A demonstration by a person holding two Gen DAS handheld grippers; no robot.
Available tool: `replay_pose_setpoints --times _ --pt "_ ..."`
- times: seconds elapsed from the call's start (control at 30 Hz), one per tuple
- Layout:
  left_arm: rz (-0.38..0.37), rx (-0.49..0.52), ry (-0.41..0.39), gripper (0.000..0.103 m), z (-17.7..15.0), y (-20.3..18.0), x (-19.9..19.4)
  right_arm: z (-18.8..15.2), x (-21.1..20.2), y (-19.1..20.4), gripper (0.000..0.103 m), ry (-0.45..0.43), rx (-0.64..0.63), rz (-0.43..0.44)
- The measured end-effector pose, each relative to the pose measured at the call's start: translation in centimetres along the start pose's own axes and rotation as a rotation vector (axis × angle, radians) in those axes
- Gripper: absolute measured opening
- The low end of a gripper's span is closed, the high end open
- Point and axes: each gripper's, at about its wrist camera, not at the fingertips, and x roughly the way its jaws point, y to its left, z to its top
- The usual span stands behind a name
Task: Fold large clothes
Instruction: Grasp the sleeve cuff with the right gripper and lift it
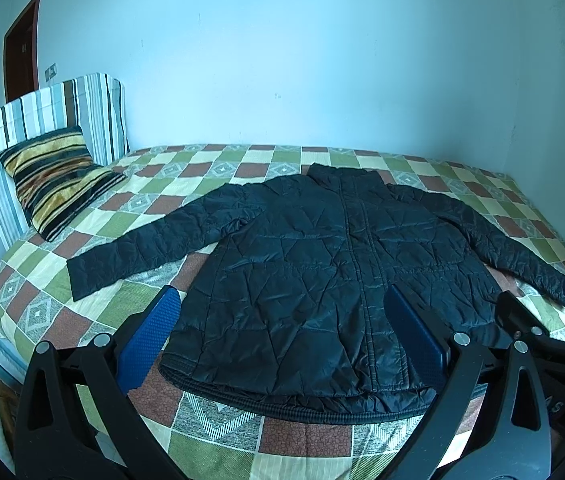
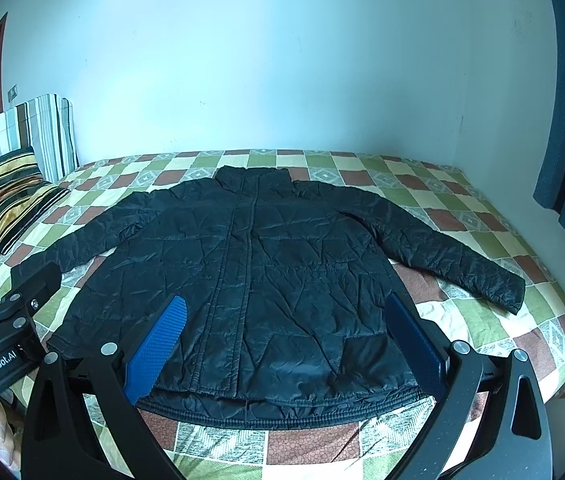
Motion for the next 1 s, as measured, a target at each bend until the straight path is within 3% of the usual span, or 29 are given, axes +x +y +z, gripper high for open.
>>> replay_pose_setpoints --times 0.2,0.37,0.6,0.63,0.67,0.73,0.83,1.0 --pt "0.049 -0.039 0.073 0.101 0.0 1.6 4.6 -0.3 3.6 -4.7 0.098 0.051 0.091 -0.007" --pt "0.068 -0.081 0.193 0.101 -1.0 3.9 9.9 -0.6 7.4 -14.2 0.098 0.078 0.311 -0.053" --pt "0.163 -0.112 0.226 0.101 -1.5 6.5 14.6 -2.0 11.9 -28.2 0.097 0.124 0.512 -0.265" --pt "0.172 -0.123 0.228 0.101 -1.5 6.9 15.1 -2.5 12.5 -30.3 0.089 0.14 0.544 -0.29" --pt "0.186 -0.135 0.234 0.101 -1.5 7.4 15.7 -3.0 13.0 -31.9 0.074 0.156 0.568 -0.309" --pt "0.205 -0.151 0.247 0.101 -1.6 8.1 16.5 -3.9 13.9 -34.6 0.066 0.191 0.63 -0.344" --pt "0.238 -0.167 0.28 0.101 -1.9 9.0 17.8 -5.6 14.4 -38.7 0.066 0.198 0.747 -0.357" --pt "0.279 -0.159 0.324 0.101 -2.5 9.4 19.3 -7.1 16.0 -41.5 0.066 0.21 0.872 -0.316"
